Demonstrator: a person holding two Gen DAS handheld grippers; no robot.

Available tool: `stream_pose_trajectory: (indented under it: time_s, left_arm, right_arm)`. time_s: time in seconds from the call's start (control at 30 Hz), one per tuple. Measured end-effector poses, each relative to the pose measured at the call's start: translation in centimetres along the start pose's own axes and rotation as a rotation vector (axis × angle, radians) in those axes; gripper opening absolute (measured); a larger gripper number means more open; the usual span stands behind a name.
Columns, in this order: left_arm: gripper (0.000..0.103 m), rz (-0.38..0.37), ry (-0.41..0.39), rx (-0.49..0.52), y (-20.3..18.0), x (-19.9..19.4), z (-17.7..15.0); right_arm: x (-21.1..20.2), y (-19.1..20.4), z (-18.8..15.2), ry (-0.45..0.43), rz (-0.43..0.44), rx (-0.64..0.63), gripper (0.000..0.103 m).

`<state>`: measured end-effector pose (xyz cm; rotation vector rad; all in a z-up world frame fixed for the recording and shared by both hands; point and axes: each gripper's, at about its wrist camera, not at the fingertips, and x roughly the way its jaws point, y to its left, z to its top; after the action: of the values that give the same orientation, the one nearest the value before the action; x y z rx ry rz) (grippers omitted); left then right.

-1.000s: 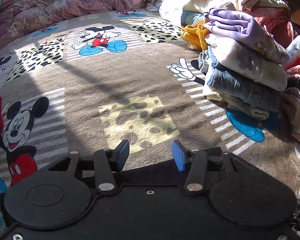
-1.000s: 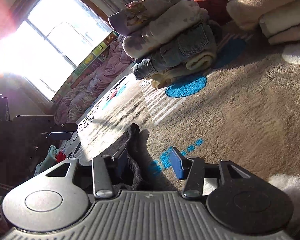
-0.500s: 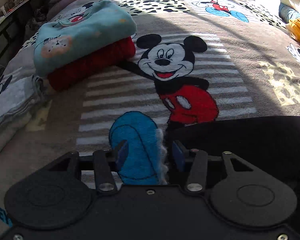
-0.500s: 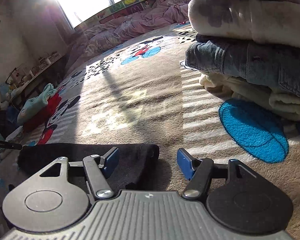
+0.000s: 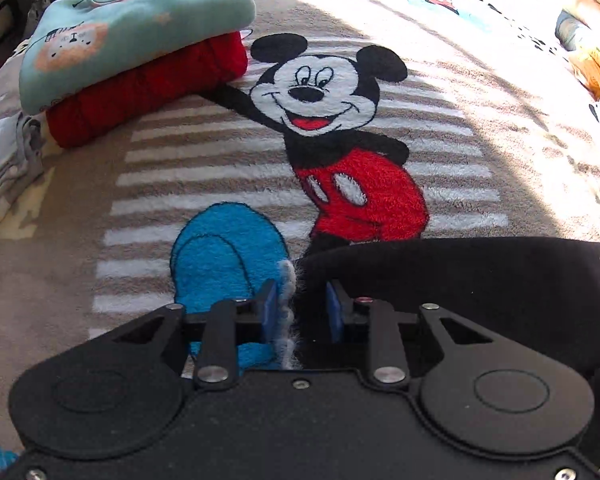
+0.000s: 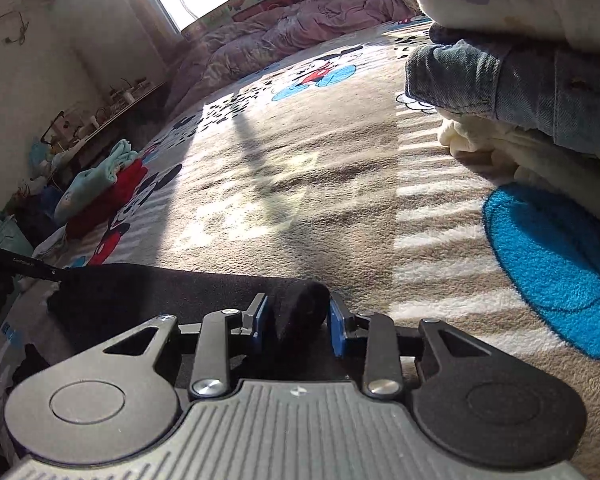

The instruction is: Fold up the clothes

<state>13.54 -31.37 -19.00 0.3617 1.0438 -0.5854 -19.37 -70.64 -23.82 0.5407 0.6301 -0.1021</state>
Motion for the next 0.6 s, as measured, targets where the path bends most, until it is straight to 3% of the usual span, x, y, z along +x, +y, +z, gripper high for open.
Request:
stream_pose_trajectory:
  time_s: [0.03,0.1,0.2,0.27,0.37,0.47,0.6]
  left_arm:
    - [0.006,0.006,-0.008,0.031,-0.4,-0.1,-0.1]
    - [0.006,0.021,-0.056,0.067,-0.9,-1.0,0.1]
    - [0.005,-0.011,-0.225,0.051,-0.7,-3.8,0.8]
    - [0.005,-0.017,-0.277,0.030,-0.6,-4.6,1.4]
    - [0.009,0.051,-0.223,0.047,-1.6,-2.9,1.7]
    - [0.017,0.136,-0.173,0.076,-2.4,-1.2,1.6]
    - [0.017,0.121,-0.193,0.035,-1.4,-1.9,1.5]
  right_arm:
    - [-0.2,0.0,0.0,-0.007,0.002,-0.001,0.026]
    - [-0.9,0.0,0.1,-0.027,0.007,-0.008,0.023]
    - [-2.8,0.6,0.5,-0.105,0.024,-0.031,0.021]
    - [-4.1,0.9,0.7,-0.173,0.023,-0.032,0.021]
    - [-3.9,0.4,0.6,-0.199,-0.032,-0.016,0.021]
    - [-1.3,0.2,0.1,-0.115,-0.137,-0.032,0.022]
    - [-0.7,0.1,-0.1,-0.102,-0.167,-0.031,0.029]
